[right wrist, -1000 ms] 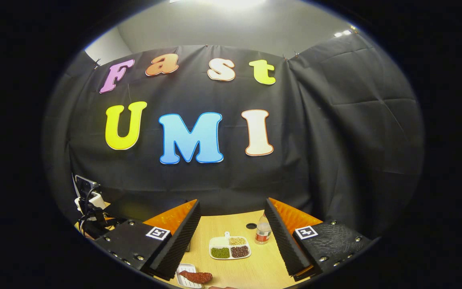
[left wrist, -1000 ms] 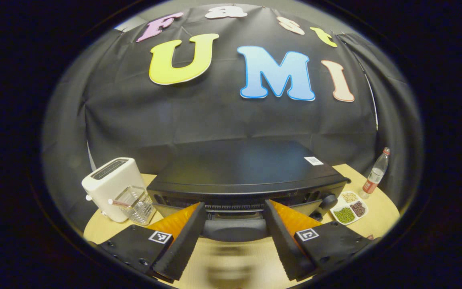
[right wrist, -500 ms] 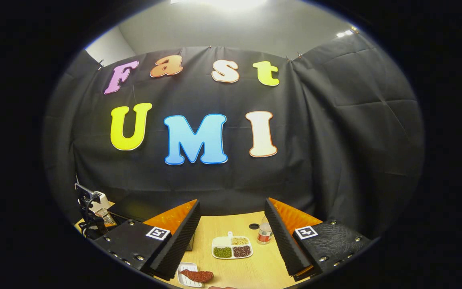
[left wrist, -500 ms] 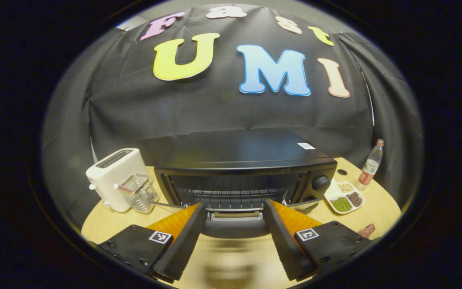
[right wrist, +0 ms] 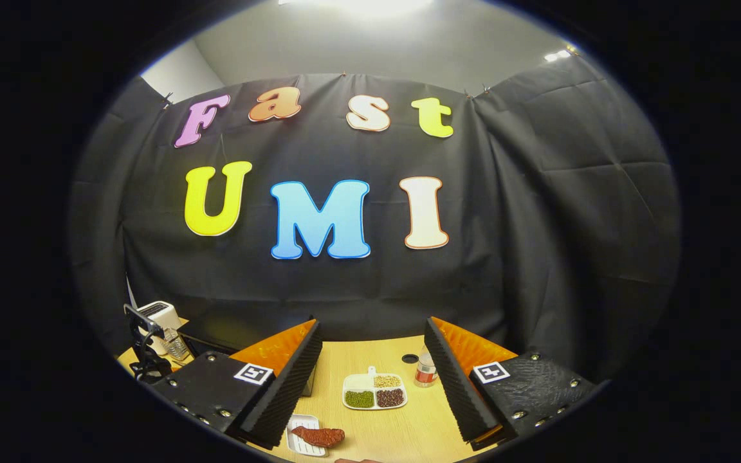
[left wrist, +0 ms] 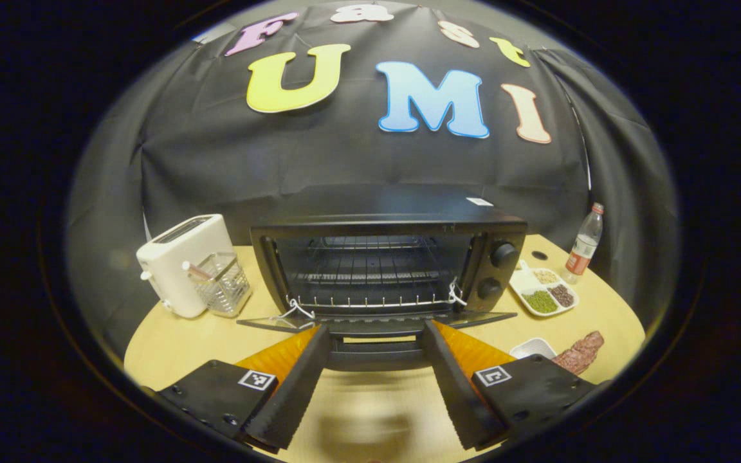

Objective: Open the electric oven with the left hand, put the food in, and close the electric oven.

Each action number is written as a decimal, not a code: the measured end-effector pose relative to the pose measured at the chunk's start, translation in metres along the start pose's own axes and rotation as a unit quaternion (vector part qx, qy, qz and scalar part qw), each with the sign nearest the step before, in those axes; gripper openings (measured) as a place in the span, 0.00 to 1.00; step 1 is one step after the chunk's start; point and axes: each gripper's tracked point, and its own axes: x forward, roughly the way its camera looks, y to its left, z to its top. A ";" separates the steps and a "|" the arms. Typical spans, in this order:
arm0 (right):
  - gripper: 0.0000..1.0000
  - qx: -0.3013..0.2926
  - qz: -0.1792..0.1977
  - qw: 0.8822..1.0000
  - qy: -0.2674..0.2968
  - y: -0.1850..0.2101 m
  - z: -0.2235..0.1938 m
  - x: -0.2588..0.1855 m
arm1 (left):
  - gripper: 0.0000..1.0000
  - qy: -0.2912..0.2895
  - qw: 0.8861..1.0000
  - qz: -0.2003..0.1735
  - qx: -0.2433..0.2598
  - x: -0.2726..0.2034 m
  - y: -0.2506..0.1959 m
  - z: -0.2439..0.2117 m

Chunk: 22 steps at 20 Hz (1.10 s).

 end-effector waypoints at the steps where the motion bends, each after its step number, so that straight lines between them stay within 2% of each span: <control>1: 0.98 -0.002 0.001 1.000 0.003 0.001 -0.001 0.000 | 0.97 0.001 1.000 0.000 0.005 0.000 0.000 -0.005; 2: 0.98 -0.003 0.002 1.000 0.005 0.001 -0.003 -0.001 | 1.00 0.002 1.000 0.000 0.007 -0.002 0.000 -0.009; 4: 0.98 -0.004 0.002 1.000 0.004 0.001 -0.001 -0.002 | 0.96 0.011 1.000 -0.003 0.001 -0.003 -0.001 -0.021; 6: 0.98 -0.004 0.003 1.000 0.006 0.003 -0.003 -0.002 | 1.00 0.033 0.999 -0.006 -0.003 -0.003 -0.001 -0.040; 7: 0.98 -0.003 0.004 1.000 0.008 0.004 -0.005 -0.001 | 0.96 0.047 0.999 -0.005 -0.005 -0.003 0.000 -0.054; 8: 0.98 -0.004 0.006 1.000 0.010 0.006 -0.006 0.000 | 1.00 0.056 0.998 -0.003 -0.009 -0.002 0.001 -0.063; 10: 0.98 -0.010 0.007 1.000 0.011 0.007 -0.005 0.002 | 0.92 0.071 0.997 0.013 -0.016 0.003 0.010 -0.074; 12: 0.98 -0.014 0.009 1.000 0.010 0.007 -0.004 0.002 | 1.00 0.078 0.996 0.014 -0.042 0.010 0.012 -0.075; 13: 0.98 -0.015 0.010 1.000 0.010 0.008 -0.003 0.003 | 1.00 0.081 0.995 0.013 -0.051 0.008 0.012 -0.077; 14: 0.98 -0.016 0.011 1.000 0.010 0.008 -0.004 0.004 | 0.97 0.078 0.995 0.009 -0.056 0.008 0.011 -0.072; 15: 0.98 -0.016 0.012 1.000 0.012 0.008 -0.006 0.006 | 0.99 0.071 0.996 0.011 -0.057 0.005 0.013 -0.068; 16: 0.98 -0.014 0.015 1.000 0.017 0.009 -0.011 0.008 | 0.92 0.068 0.996 0.013 -0.057 0.001 0.016 -0.064; 18: 0.98 -0.006 0.025 0.999 0.035 0.010 -0.024 0.015 | 0.95 0.049 0.997 0.023 -0.058 -0.011 0.024 -0.047; 22: 0.97 0.033 0.084 0.991 0.098 0.021 -0.068 0.029 | 0.95 -0.023 0.997 0.028 -0.070 -0.048 0.036 0.015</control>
